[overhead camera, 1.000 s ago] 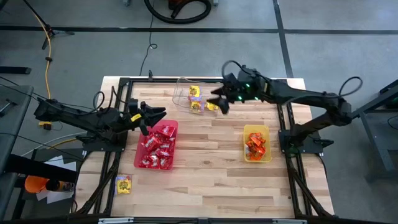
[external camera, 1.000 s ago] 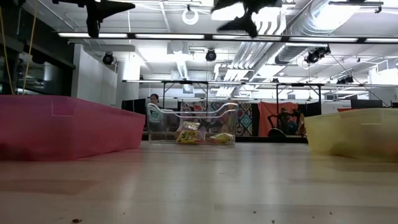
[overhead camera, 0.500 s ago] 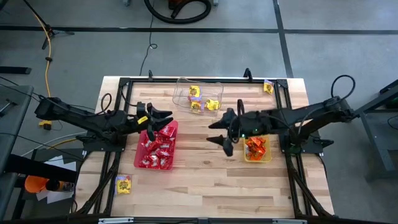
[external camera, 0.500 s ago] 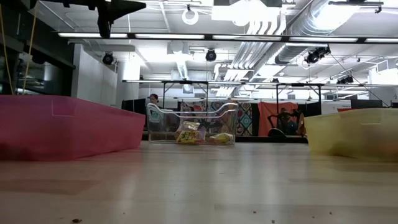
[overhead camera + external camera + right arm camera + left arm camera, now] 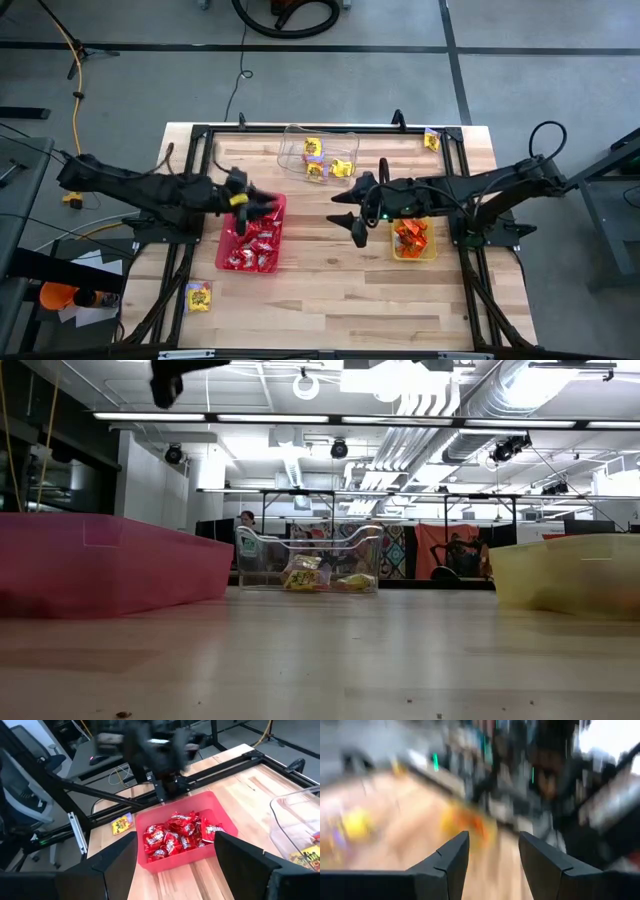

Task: Sort candy
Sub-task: Put the yellow candy into the transparent bin

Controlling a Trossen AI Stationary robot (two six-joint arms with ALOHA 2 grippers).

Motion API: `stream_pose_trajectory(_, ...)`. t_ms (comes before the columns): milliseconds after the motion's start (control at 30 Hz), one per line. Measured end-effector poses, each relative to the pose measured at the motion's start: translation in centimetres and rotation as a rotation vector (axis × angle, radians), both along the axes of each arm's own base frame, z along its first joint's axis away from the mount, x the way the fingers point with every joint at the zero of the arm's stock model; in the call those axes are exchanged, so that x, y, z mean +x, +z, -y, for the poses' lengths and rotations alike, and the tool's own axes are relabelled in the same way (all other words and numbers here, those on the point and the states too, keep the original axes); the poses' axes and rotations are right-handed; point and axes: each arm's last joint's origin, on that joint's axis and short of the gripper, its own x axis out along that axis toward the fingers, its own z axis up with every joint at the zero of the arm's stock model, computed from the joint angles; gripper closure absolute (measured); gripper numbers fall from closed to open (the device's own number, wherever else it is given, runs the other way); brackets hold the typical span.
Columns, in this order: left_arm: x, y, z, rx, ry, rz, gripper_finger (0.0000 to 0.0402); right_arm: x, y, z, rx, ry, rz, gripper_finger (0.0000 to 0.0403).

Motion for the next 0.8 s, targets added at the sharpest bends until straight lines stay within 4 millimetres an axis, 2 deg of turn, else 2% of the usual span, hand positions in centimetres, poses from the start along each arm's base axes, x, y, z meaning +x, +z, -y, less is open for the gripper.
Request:
stream_pose_trajectory(100, -0.1, 1.2, 1.2, -0.077, -0.139, -0.301, 0.0244, 0.0, -0.1, 0.3, 0.015, -0.015, -0.005, 0.0144)
stream_pose_trajectory(233, -0.8, 1.9, 3.5, -0.222, -0.232, -0.739, 0.0252, 0.0, -0.2, 0.4, 0.011, -0.018, -0.017, 0.0144)
stream_pose_trajectory(333, -1.2, 0.5, 5.9, -0.345, -0.247, -1.064, 0.026, 0.0, -0.4, 0.7, 0.006, -0.026, -0.042, 0.0144)
stream_pose_trajectory(433, -1.7, -1.5, 8.7, -0.433, -0.245, -1.31, 0.0266, -0.1, -0.7, 1.3, 0.001, -0.043, -0.074, 0.0144)
stream_pose_trajectory(633, -3.1, -4.9, 14.3, -0.406, -0.116, -1.543, 0.0268, -0.1, -1.0, 2.0, -0.007, -0.067, -0.109, 0.0144)
stream_pose_trajectory(800, -4.5, -7.7, 17.4, -0.28, -0.067, -1.645, 0.0268, 0.0, -1.0, 2.6, 0.013, -0.043, -0.117, 0.0144)
